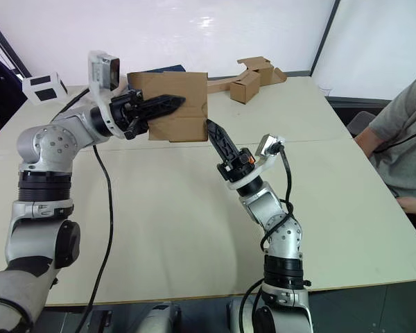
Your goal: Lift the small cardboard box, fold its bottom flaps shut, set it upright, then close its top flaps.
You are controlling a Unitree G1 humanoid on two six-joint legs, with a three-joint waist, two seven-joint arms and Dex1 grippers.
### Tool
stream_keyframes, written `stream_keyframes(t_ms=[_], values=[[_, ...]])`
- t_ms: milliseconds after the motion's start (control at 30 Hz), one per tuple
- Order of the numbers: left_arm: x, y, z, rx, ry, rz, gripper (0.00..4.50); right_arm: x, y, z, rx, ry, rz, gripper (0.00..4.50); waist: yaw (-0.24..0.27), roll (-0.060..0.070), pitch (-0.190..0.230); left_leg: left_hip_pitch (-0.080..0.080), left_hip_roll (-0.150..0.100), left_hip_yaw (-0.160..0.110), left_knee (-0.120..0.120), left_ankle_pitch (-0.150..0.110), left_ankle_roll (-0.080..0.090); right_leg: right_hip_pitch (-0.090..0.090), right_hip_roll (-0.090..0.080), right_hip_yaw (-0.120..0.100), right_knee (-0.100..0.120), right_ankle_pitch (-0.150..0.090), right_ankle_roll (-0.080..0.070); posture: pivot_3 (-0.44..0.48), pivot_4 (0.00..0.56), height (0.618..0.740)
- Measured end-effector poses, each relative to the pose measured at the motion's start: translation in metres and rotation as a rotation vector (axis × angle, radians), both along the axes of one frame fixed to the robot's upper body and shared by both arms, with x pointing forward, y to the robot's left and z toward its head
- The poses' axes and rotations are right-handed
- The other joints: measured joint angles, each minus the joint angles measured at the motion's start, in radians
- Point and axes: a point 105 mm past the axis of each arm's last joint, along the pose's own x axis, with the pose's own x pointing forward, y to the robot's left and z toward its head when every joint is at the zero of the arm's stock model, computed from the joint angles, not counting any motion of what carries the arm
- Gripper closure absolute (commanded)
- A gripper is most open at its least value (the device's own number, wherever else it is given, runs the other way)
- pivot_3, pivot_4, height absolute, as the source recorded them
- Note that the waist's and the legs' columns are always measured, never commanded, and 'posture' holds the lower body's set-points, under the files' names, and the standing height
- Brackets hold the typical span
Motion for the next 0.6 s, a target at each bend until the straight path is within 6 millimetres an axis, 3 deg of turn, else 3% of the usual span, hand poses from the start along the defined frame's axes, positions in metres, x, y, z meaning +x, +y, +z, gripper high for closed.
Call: stream_keyframes(t_ms=[300, 400, 500, 600], values=[[0.000, 0.000, 0.000, 0.000, 0.002, -0.003, 4.50, 0.002, -0.015, -0.003, -0.024, 0.022, -0.063, 2.46, 0.001, 0.000, 0.000, 0.000, 0.000, 0.000, 0.000, 0.000, 0.000, 0.000, 0.000, 0.000, 0.000, 0.000, 0.000, 0.000, 0.150, 0.740], [0.000, 0.000, 0.000, 0.001, 0.003, -0.003, 4.50, 0.006, -0.023, 0.002, -0.022, 0.006, -0.106, 3.21, 0.000, 0.000, 0.000, 0.000, 0.000, 0.000, 0.000, 0.000, 0.000, 0.000, 0.000, 0.000, 0.000, 0.000, 0.000, 0.000, 0.150, 0.740], [-0.001, 0.000, 0.000, -0.001, 0.005, -0.007, 4.50, 0.009, -0.026, 0.007, -0.012, -0.006, -0.132, 4.36, -0.001, 0.000, 0.000, 0.000, 0.000, 0.000, 0.000, 0.000, 0.000, 0.000, 0.000, 0.000, 0.000, 0.000, 0.000, 0.000, 0.150, 0.740], [-0.001, 0.000, 0.000, -0.002, 0.009, -0.012, 4.50, 0.014, -0.023, 0.005, -0.029, 0.004, -0.145, 4.45, -0.001, 0.000, 0.000, 0.000, 0.000, 0.000, 0.000, 0.000, 0.000, 0.000, 0.000, 0.000, 0.000, 0.000, 0.000, 0.000, 0.150, 0.740]])
